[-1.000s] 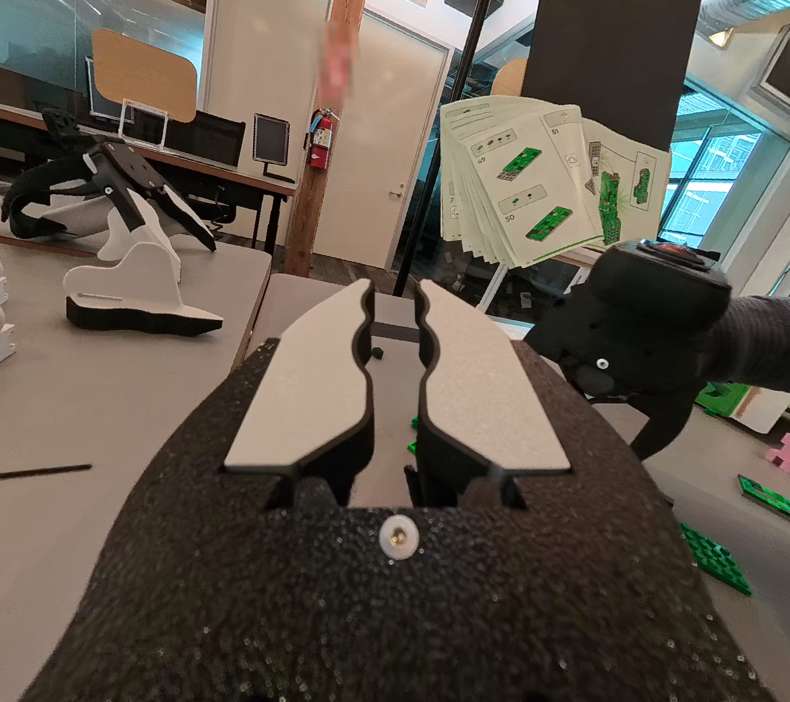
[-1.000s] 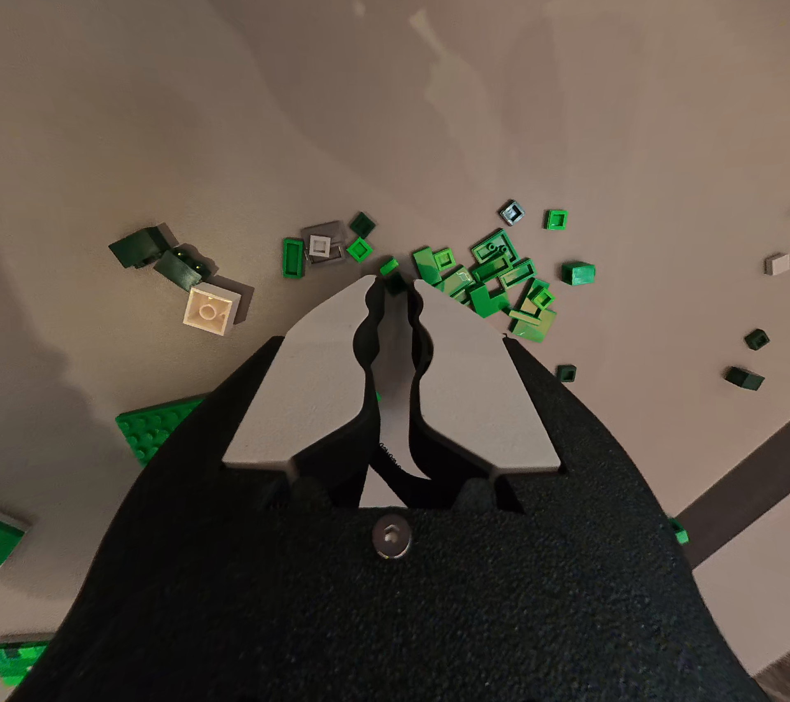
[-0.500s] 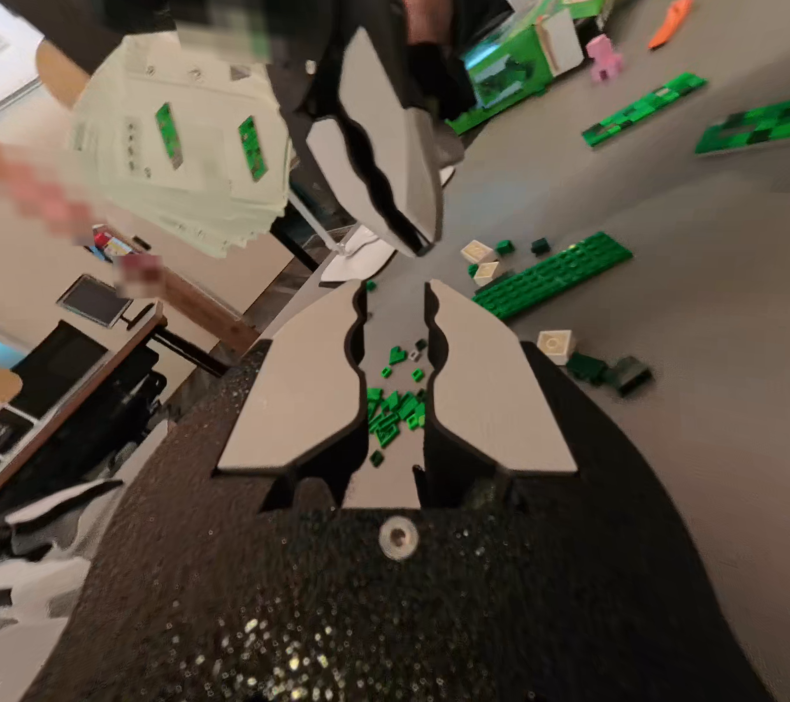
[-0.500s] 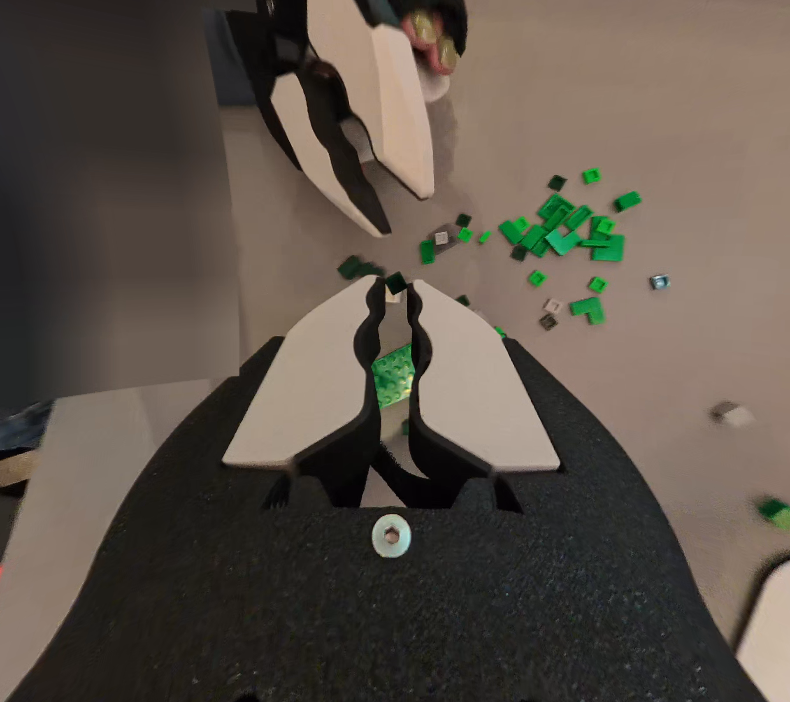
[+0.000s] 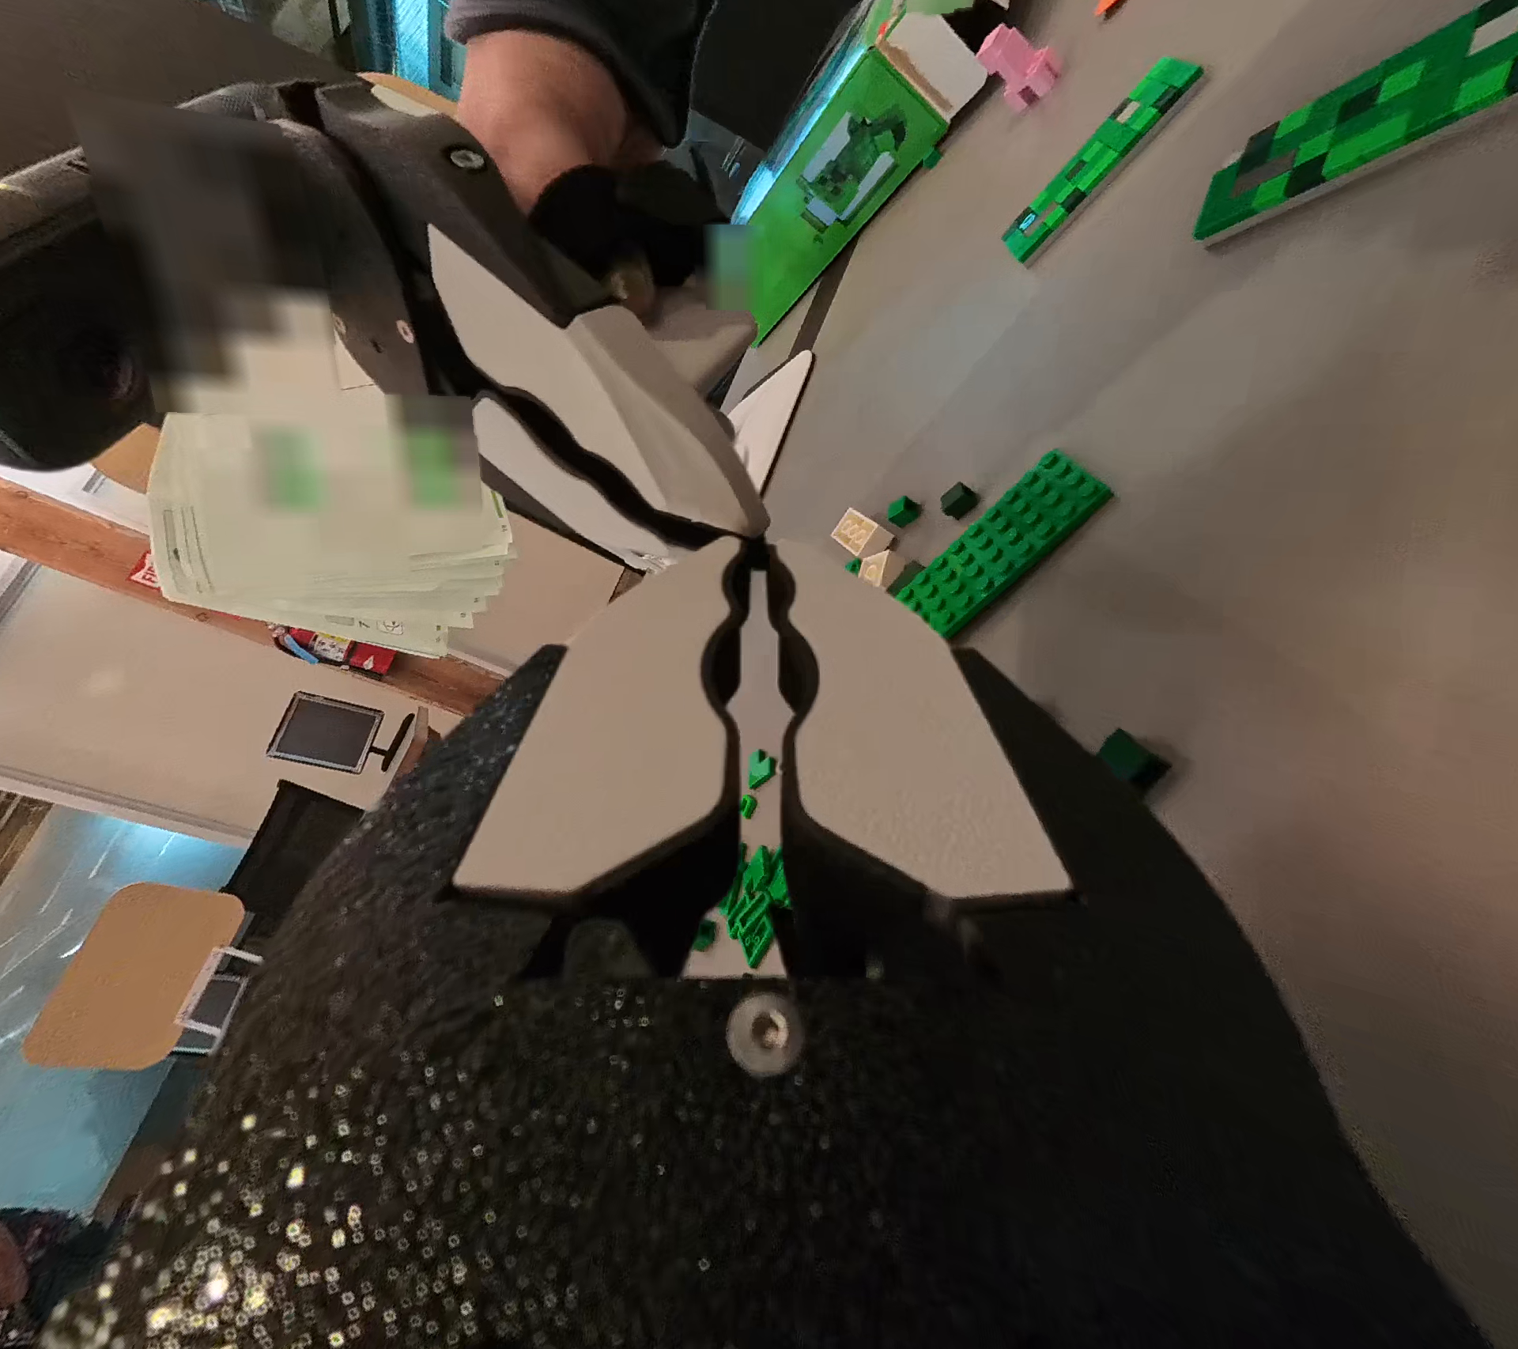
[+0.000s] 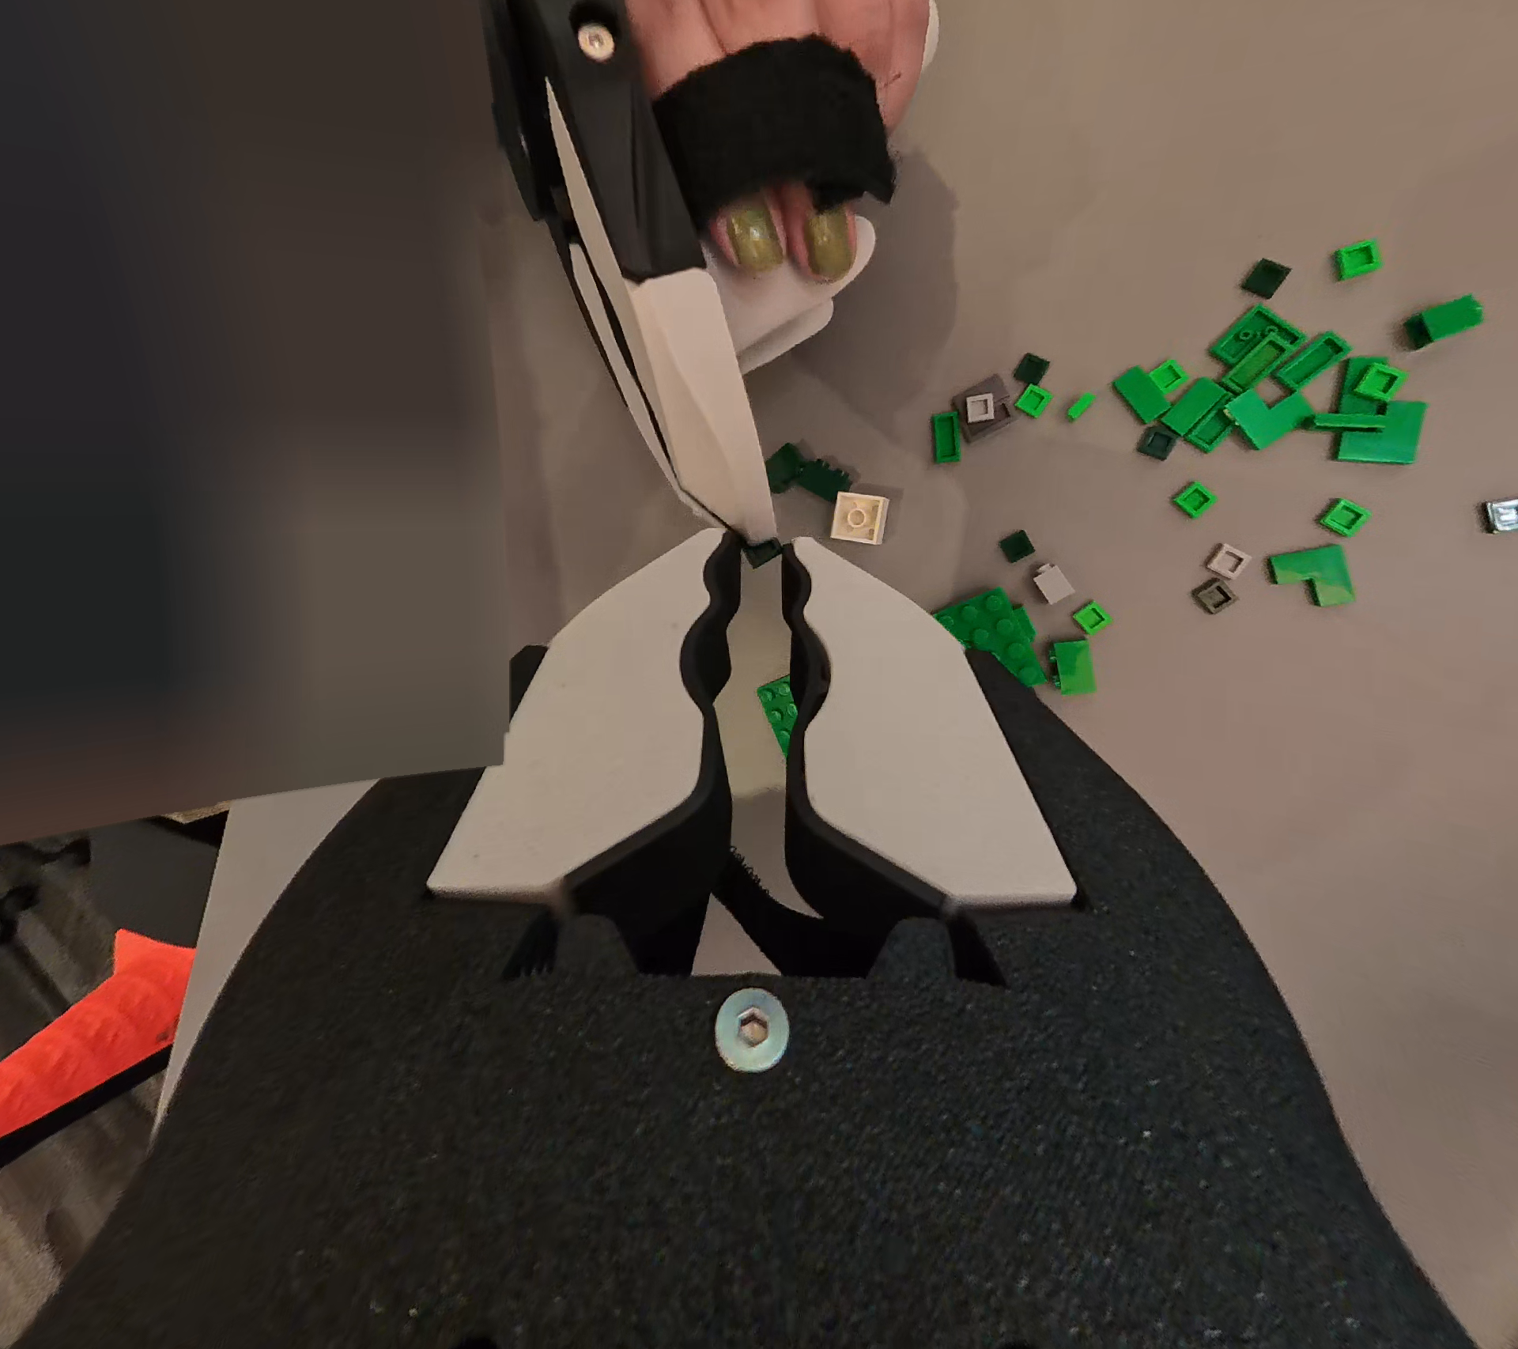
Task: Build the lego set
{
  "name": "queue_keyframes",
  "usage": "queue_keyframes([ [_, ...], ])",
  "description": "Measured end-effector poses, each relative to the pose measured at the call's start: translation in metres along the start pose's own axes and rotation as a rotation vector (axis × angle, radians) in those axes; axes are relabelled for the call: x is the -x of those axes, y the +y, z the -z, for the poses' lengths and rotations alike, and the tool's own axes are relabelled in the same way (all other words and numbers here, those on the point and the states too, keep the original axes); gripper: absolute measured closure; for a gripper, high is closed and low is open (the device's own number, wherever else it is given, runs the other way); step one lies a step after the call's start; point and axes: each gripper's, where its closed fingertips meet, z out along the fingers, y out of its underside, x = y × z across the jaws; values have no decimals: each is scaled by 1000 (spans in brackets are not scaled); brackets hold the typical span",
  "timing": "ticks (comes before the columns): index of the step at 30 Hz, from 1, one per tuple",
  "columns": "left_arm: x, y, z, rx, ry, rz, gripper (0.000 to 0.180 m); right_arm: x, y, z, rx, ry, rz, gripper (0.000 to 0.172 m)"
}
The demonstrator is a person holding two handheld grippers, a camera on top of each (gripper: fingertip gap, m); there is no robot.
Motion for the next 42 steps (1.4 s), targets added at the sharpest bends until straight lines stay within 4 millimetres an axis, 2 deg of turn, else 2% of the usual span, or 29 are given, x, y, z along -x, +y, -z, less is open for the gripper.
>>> queue_keyframes([
  [4, 0, 2, 1, 14, 8, 16, 178, -2, 1, -1, 8, 21, -7, 163],
  [6, 4, 7, -4, 34, 14, 143, 178, -9, -1, 3, -22, 86, -2, 157],
  [8, 14, 10, -5, -4, 26, 402, 178, -20, -6, 13, -64, 233, 53, 139],
  [11, 27, 4, -2, -209, 169, 961, 179, -23, -15, 27, -106, 535, 254, 138],
  [13, 38, 3, 5, -360, 274, 1261, 179, -16, -20, 29, -91, 702, 391, 139],
  [16, 41, 4, 10, -483, 418, 1503, 179, -3, -23, 24, -39, 834, 554, 142],
  [19, 37, -6, 13, -555, 573, 1612, 179, 4, -23, 17, -6, 880, 641, 148],
  [23, 31, -10, 13, -594, 685, 1701, 179, 7, -27, 15, -17, 897, 682, 160],
  [39, 33, -16, 13, -657, 736, 1749, 178, 11, -27, 21, -91, 955, 629, 164],
  [40, 32, -17, 12, -656, 735, 1738, 177, 12, -25, 21, -97, 960, 615, 164],
  [42, 33, -14, 11, -646, 699, 1727, 162, 14, -18, 27, -112, 996, 581, 164],
])
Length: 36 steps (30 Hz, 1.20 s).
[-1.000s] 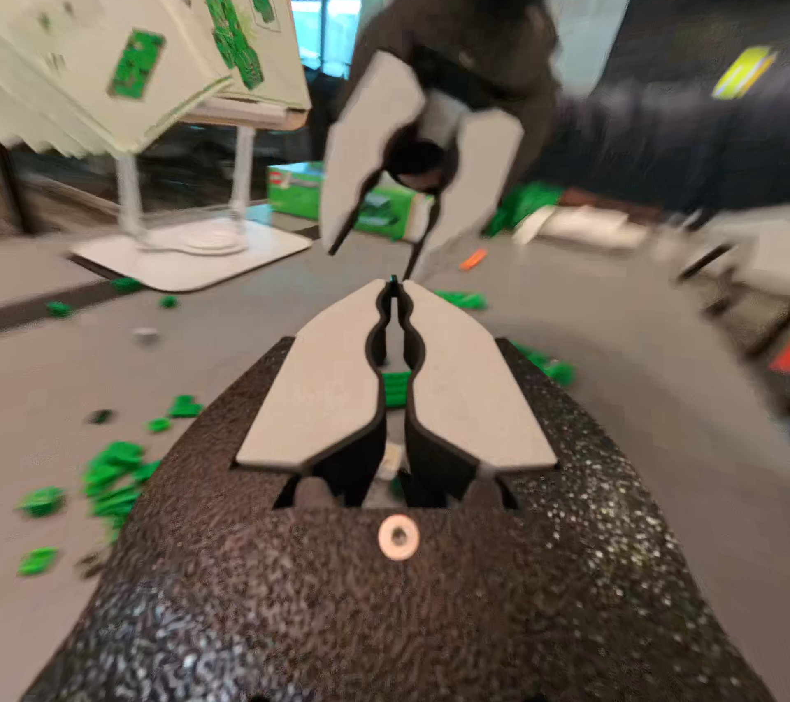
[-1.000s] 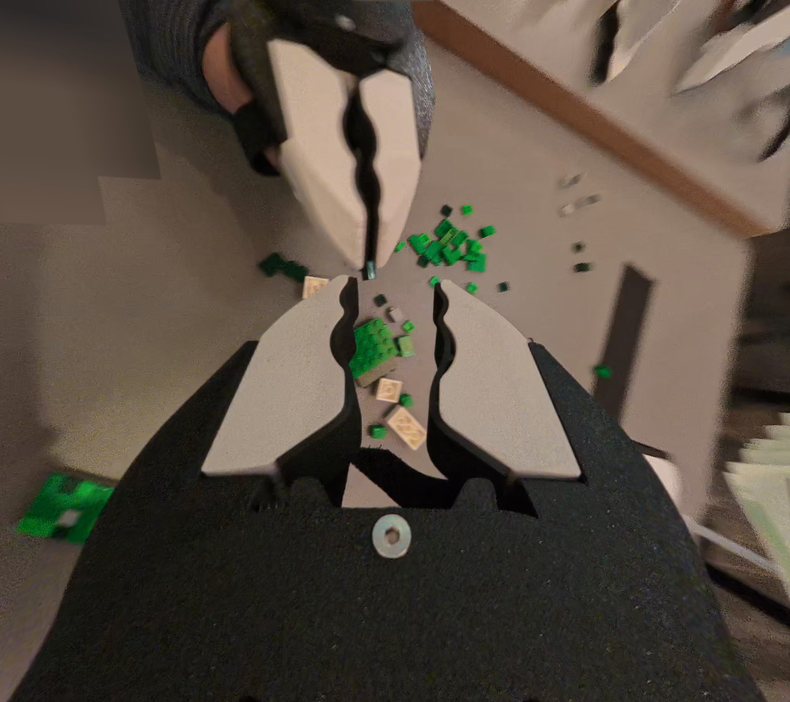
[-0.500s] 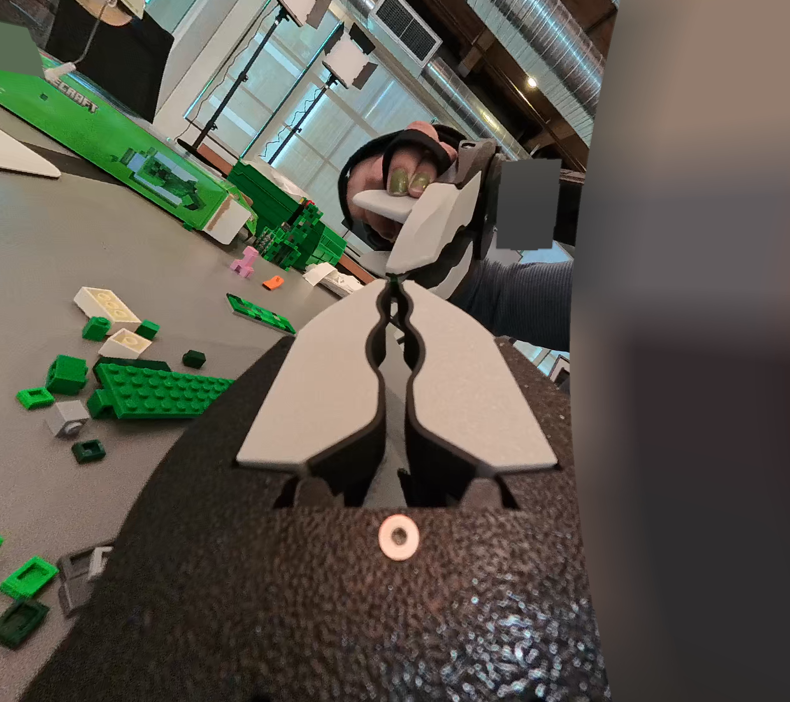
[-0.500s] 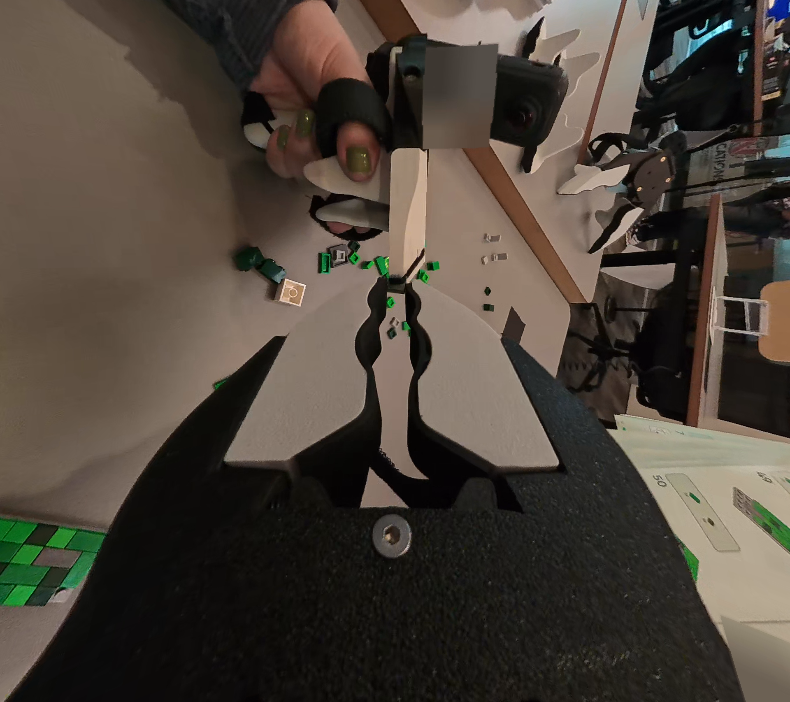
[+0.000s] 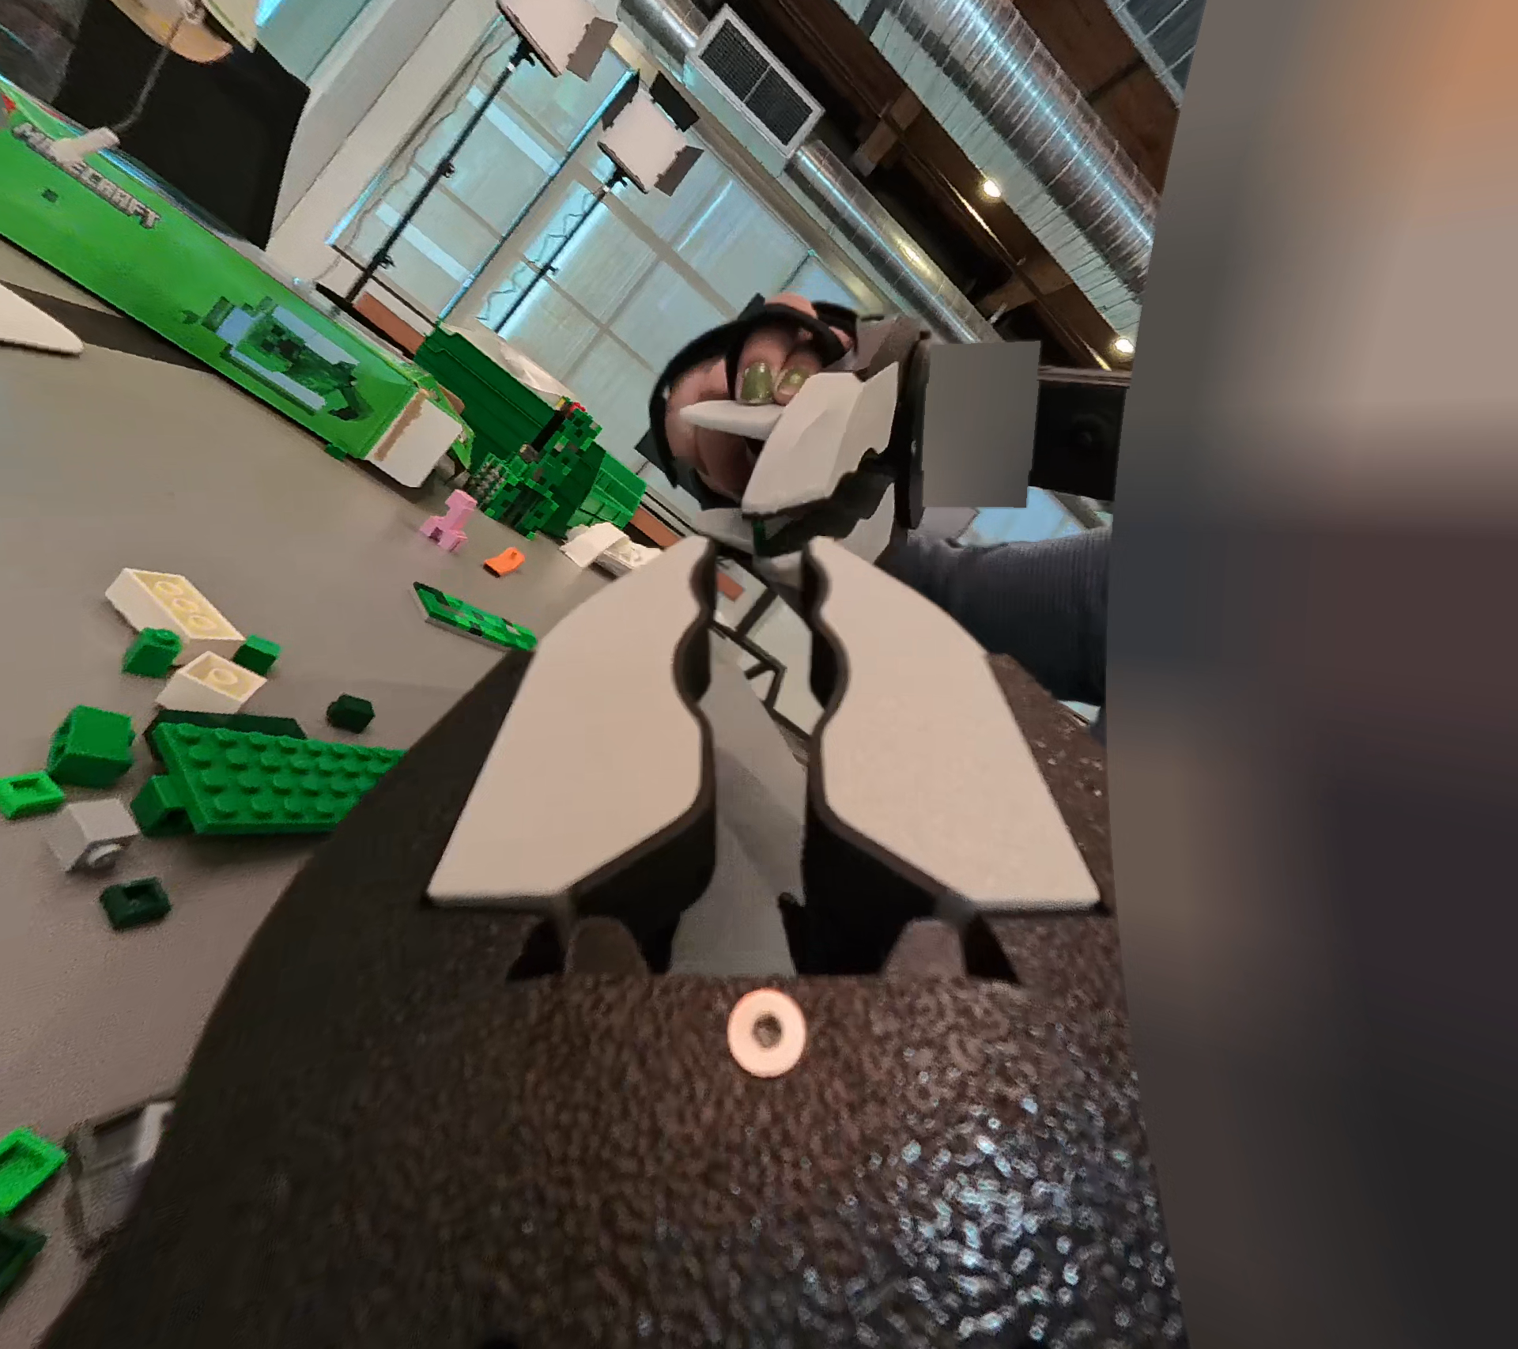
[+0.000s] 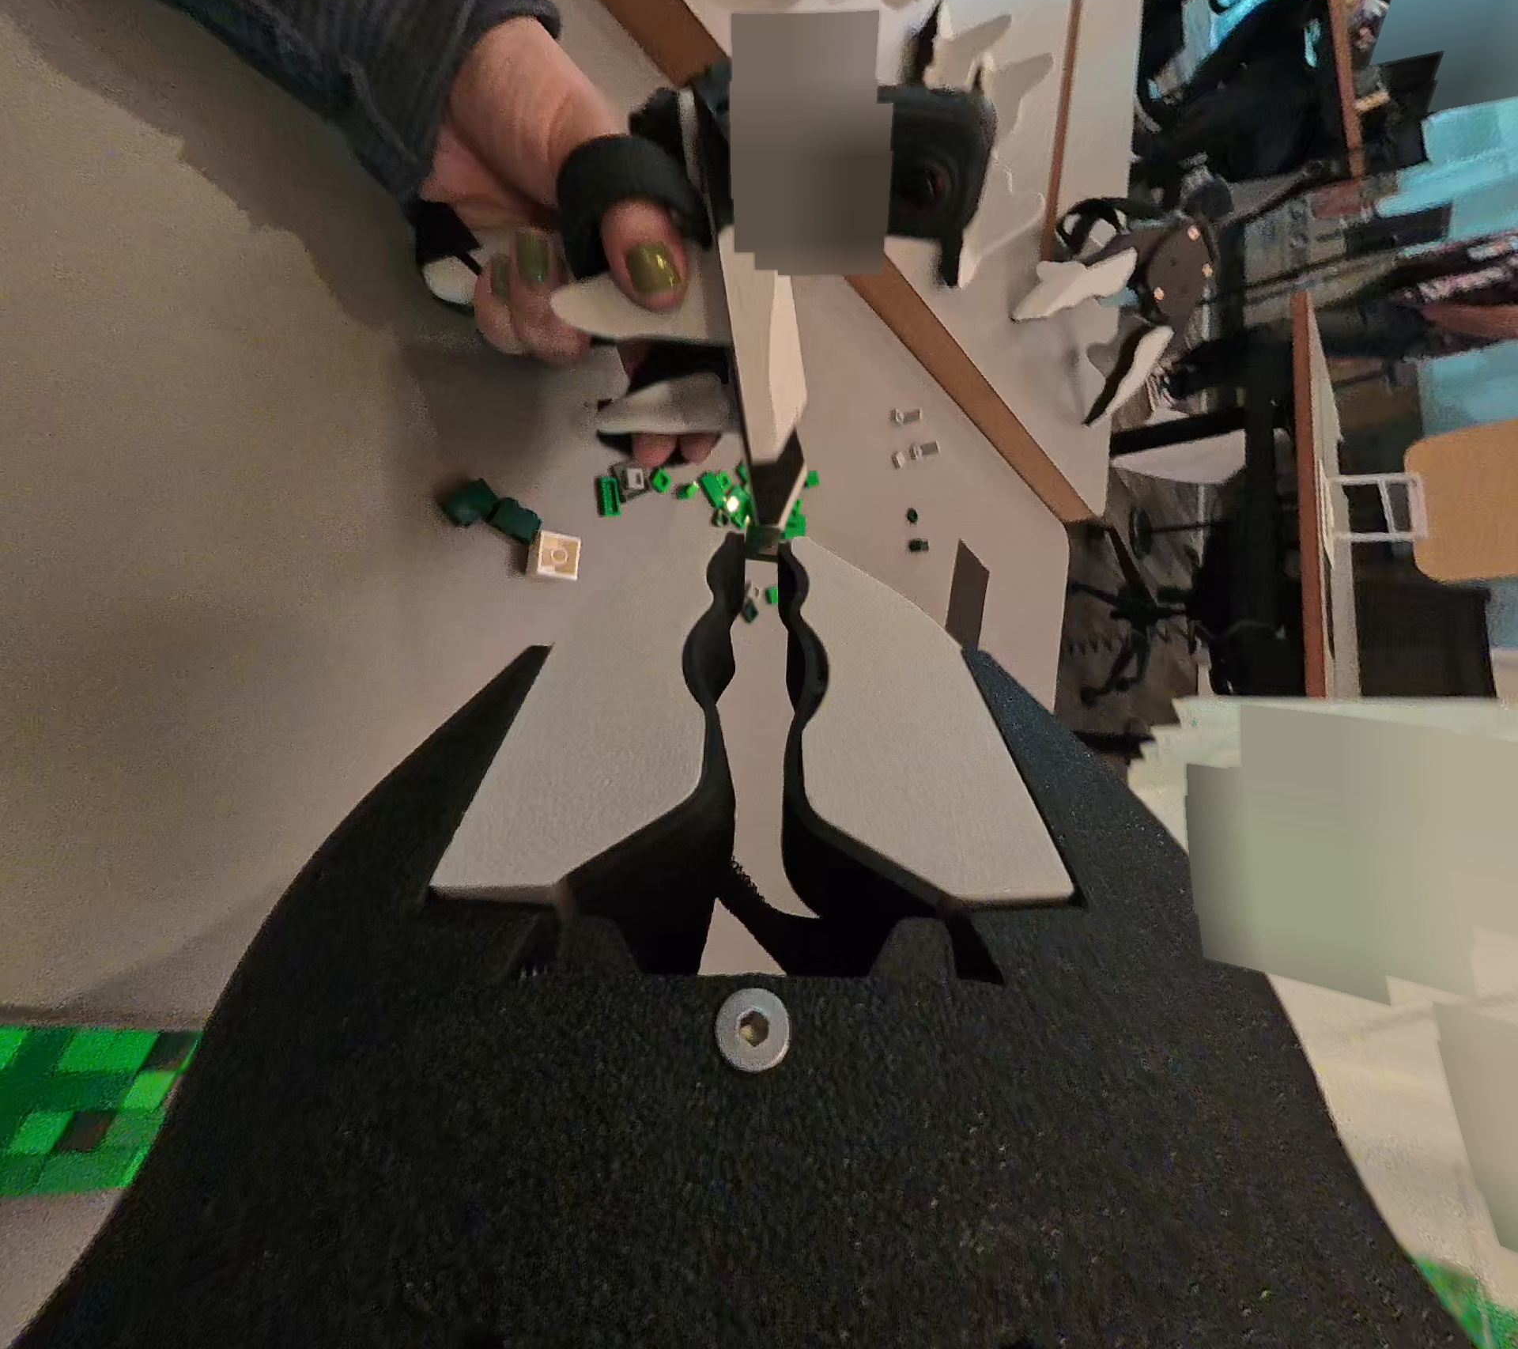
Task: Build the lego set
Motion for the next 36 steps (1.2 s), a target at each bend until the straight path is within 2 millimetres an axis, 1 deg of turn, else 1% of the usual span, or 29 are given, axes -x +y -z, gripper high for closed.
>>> queue_keyframes([
  [2, 0, -4, 3, -5, -34, -58, 152, 0, 8, 15, 6, 33, -68, 164],
  [3, 2, -4, 4, 17, -81, -99, 148, 1, 15, 29, 9, 57, -112, 164],
  [5, 10, 4, 1, 112, -207, -191, 140, 4, 33, 52, 23, 114, -202, 164],
  [6, 12, 12, -5, 174, -263, -227, 136, 7, 43, 65, 29, 144, -249, 164],
  [8, 13, 34, -24, 300, -363, -292, 131, 18, 63, 87, 31, 189, -360, 164],
  [9, 14, 44, -37, 342, -423, -317, 129, 26, 73, 97, 30, 205, -417, 164],
  [11, 15, 70, -66, 410, -523, -355, 130, 40, 92, 111, 39, 241, -514, 164],
  [13, 21, 102, -91, 520, -617, -401, 127, 53, 109, 121, 38, 271, -587, 164],
  [15, 33, 131, -105, 645, -724, -461, 120, 66, 121, 125, 29, 280, -645, 164],
  [17, 47, 151, -111, 751, -821, -509, 112, 75, 129, 126, 20, 290, -676, 164],
  [18, 52, 159, -112, 787, -860, -503, 106, 80, 137, 125, 10, 292, -686, 164],
  [21, 65, 175, -106, 875, -977, -466, 95, 84, 138, 121, -42, 298, -698, 164],
  [23, 71, 182, -100, 908, -1044, -426, 90, 88, 138, 116, -81, 278, -708, 164],
  [25, 74, 186, -90, 950, -1117, -418, 90, 93, 137, 111, -101, 254, -693, 164],
  [28, 70, 183, -77, 985, -1211, -436, 90, 99, 138, 107, -94, 260, -656, 164],
  [29, 68, 181, -73, 991, -1237, -438, 92, 100, 138, 107, -91, 261, -645, 164],
  [30, 66, 180, -70, 995, -1244, -432, 100, 103, 138, 107, -84, 254, -638, 164],
  [32, 67, 183, -73, 981, -1223, -385, 108, 105, 138, 107, -69, 254, -633, 164],
  [36, 72, 184, -82, 1004, -1213, -383, 113, 111, 139, 107, -56, 229, -704, 164],
])
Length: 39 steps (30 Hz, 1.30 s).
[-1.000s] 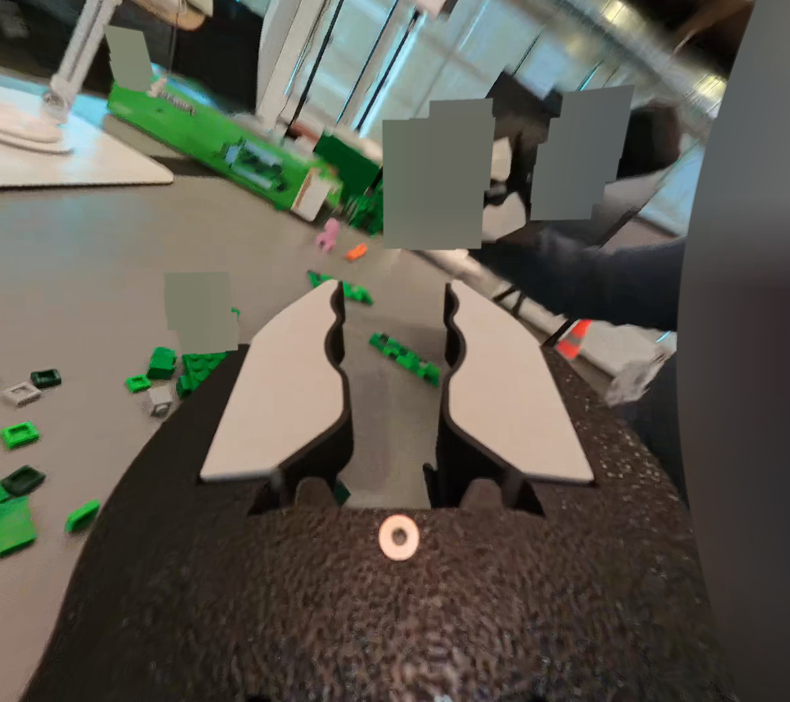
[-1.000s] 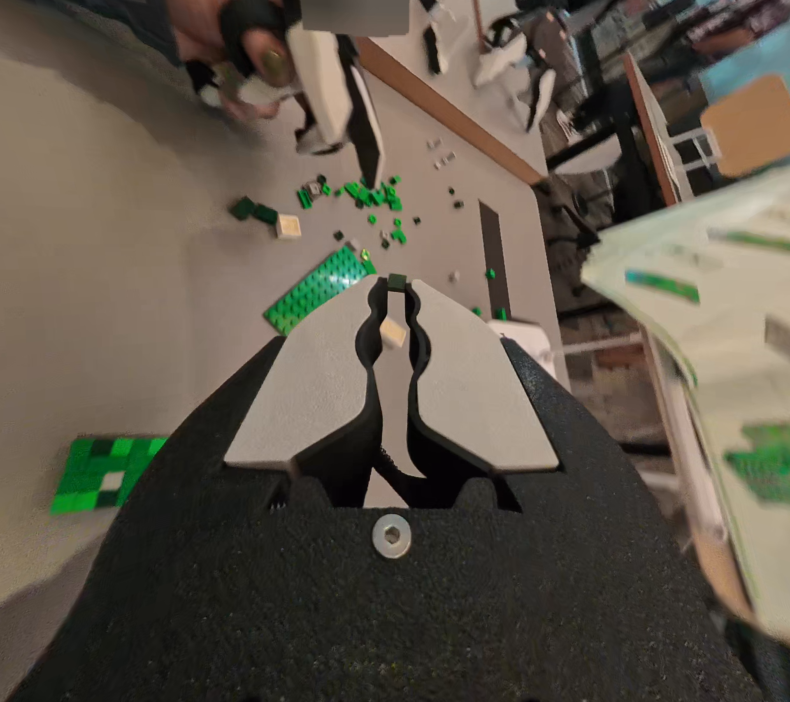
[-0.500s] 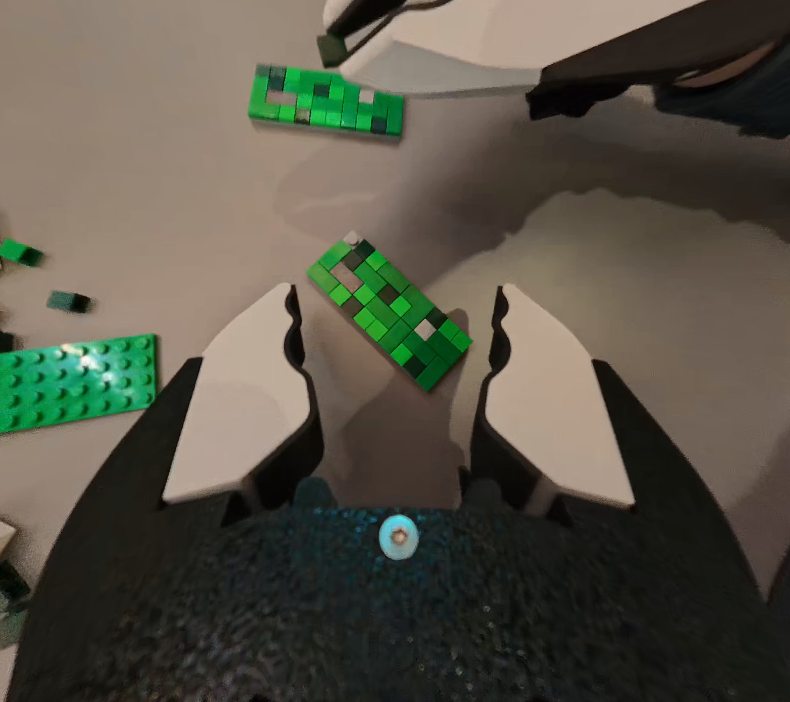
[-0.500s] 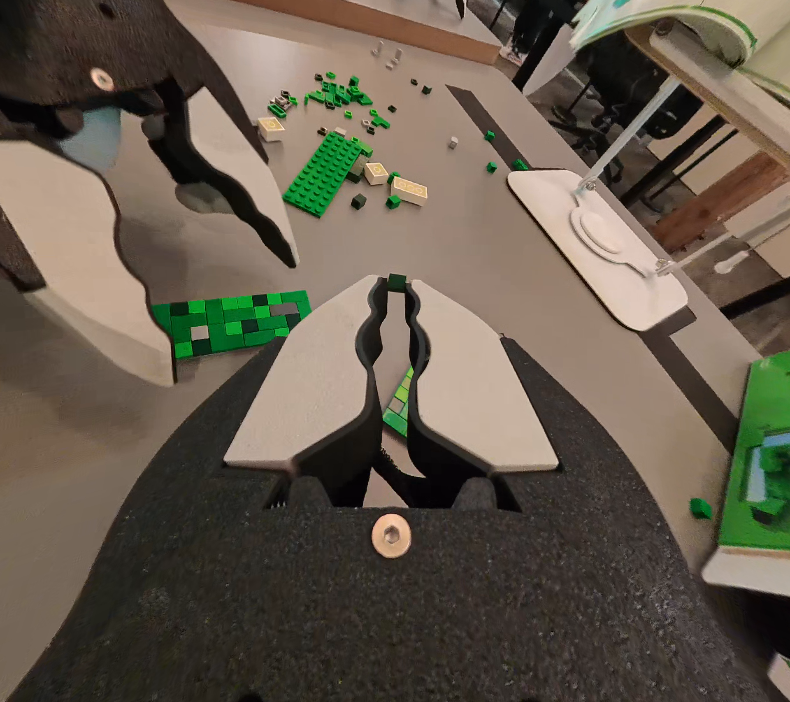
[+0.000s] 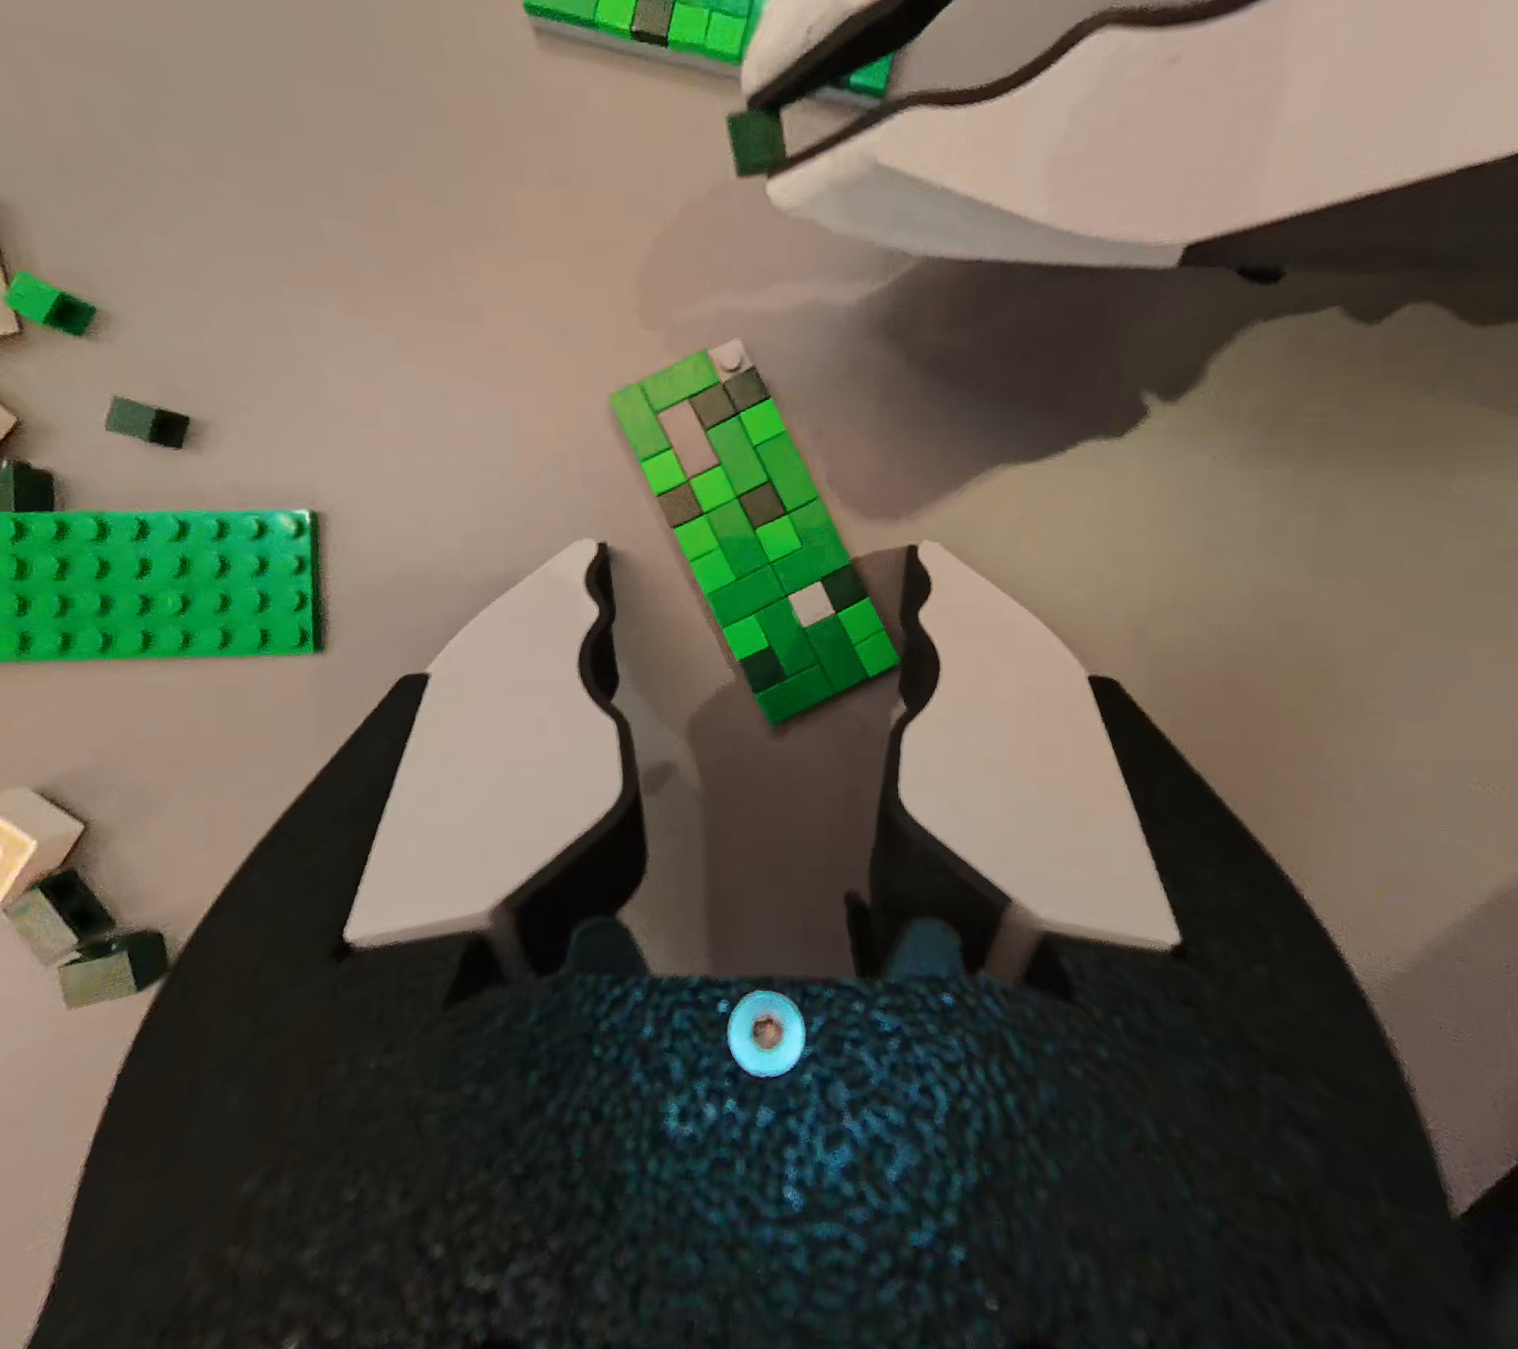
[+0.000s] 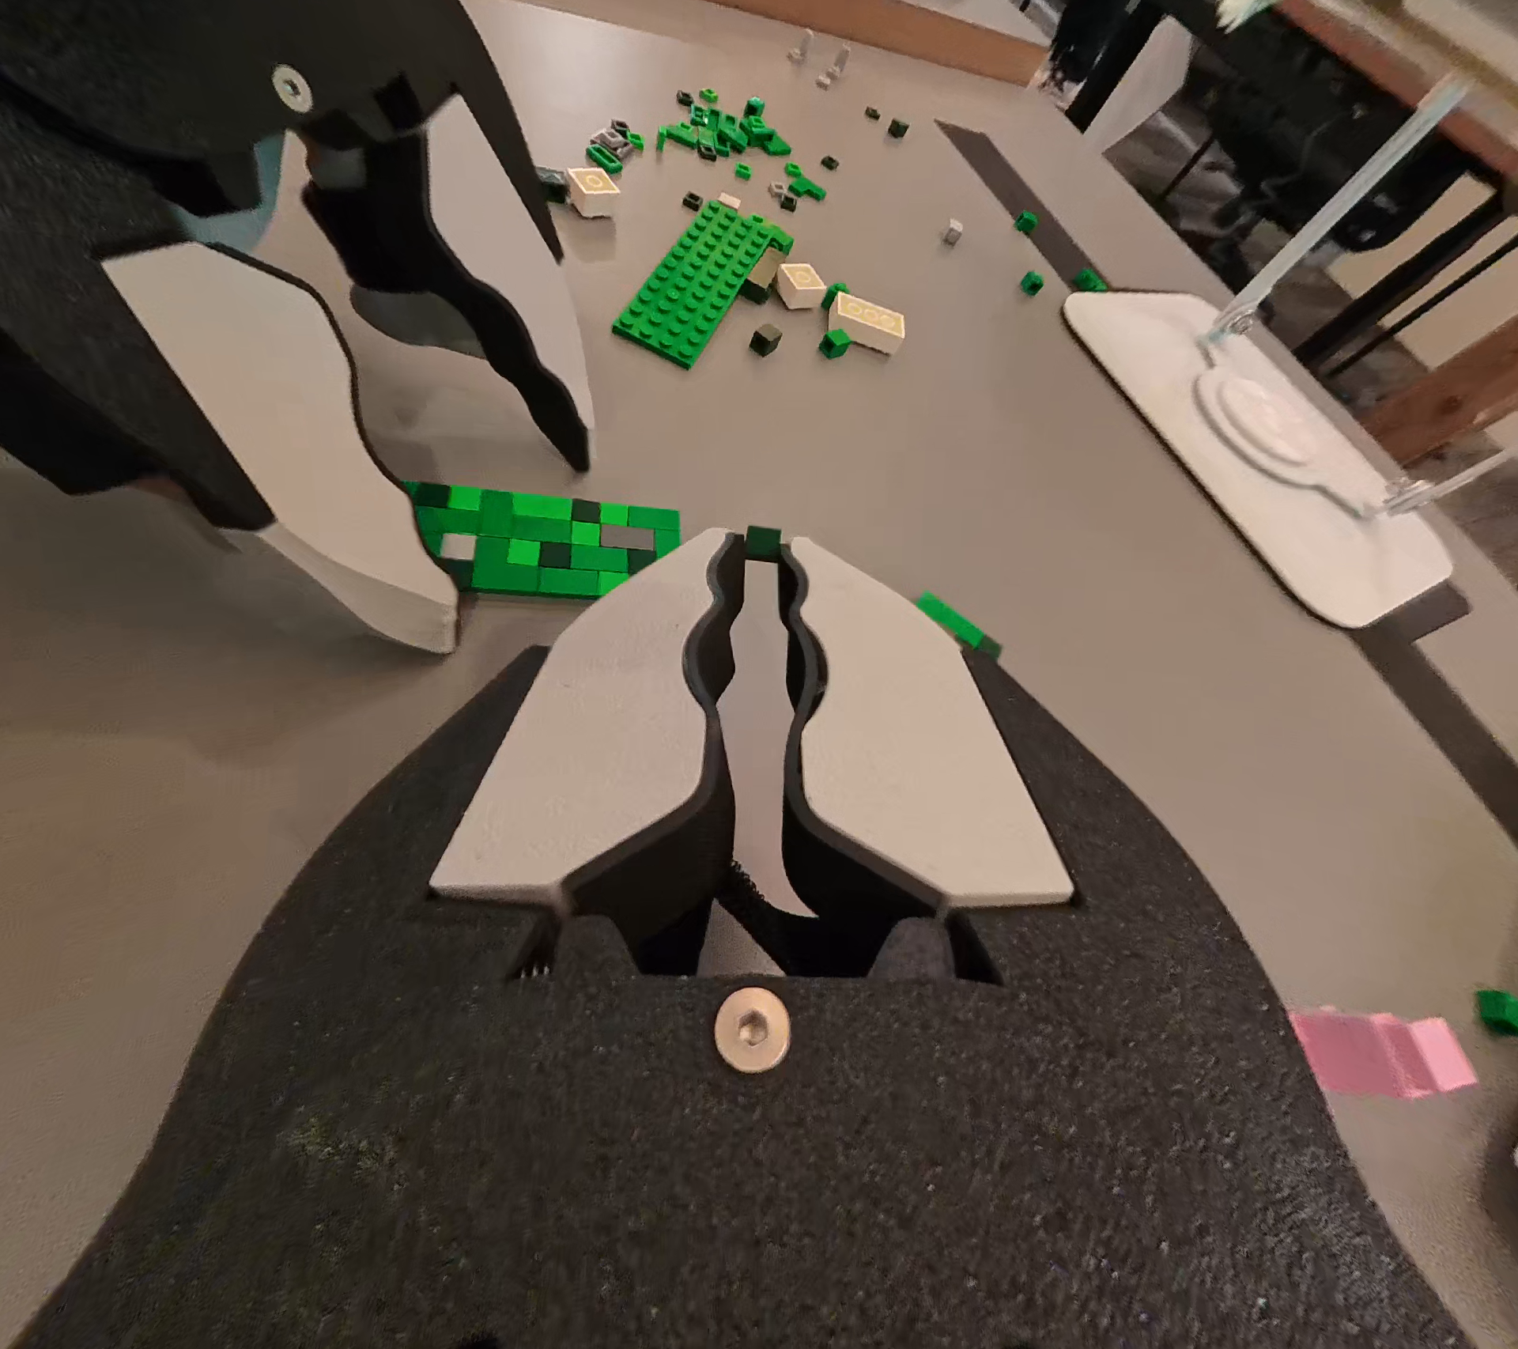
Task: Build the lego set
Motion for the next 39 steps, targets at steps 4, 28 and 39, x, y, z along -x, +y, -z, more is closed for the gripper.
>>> queue_keyframes([
  [4, -3, -2, 0, 28, 8, -20, 142, 10, 6, 1, 25, -70, -115, 164],
  [28, -9, -20, 15, -434, -29, -128, 147, 24, 18, 6, 130, -50, -234, 164],
  [39, -10, -23, 21, -485, -12, -130, 148, 26, 12, 5, 102, -41, -205, 164],
])
